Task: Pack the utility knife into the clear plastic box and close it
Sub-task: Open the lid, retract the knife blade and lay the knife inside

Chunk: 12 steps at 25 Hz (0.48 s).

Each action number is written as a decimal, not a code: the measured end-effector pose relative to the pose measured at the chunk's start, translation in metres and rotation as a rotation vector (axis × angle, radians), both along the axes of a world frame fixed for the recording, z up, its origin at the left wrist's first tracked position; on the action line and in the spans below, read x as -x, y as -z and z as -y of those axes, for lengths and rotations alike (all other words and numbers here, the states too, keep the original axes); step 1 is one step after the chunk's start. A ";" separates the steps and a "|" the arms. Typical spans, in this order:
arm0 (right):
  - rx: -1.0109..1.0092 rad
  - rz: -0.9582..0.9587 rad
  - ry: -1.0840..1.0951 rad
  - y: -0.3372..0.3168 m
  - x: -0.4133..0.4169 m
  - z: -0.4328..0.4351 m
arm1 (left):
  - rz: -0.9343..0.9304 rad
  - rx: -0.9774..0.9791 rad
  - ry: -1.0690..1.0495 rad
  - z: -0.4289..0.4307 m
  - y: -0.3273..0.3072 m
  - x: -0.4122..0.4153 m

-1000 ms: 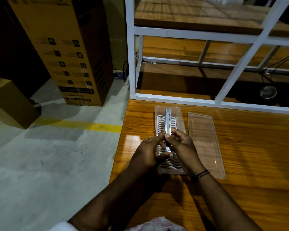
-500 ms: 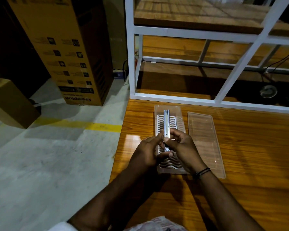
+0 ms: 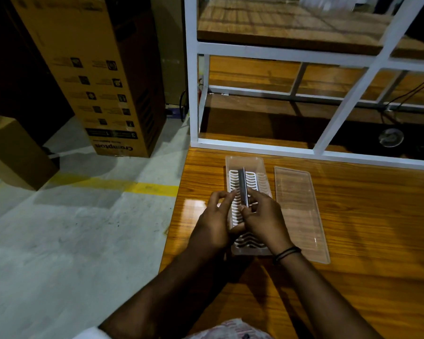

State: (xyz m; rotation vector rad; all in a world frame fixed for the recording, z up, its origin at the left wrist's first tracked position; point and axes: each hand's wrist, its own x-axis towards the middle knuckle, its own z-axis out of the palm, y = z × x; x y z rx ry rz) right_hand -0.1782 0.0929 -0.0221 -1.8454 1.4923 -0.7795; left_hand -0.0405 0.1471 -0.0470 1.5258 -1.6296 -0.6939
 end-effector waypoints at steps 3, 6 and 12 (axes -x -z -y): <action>-0.014 -0.114 0.007 0.006 -0.004 0.004 | -0.011 -0.064 -0.033 0.000 -0.007 0.003; -0.051 -0.192 0.017 0.006 -0.008 0.007 | -0.023 -0.151 -0.041 0.002 -0.008 0.005; -0.114 -0.288 0.000 0.008 -0.011 0.011 | 0.081 -0.187 -0.028 0.004 0.002 0.007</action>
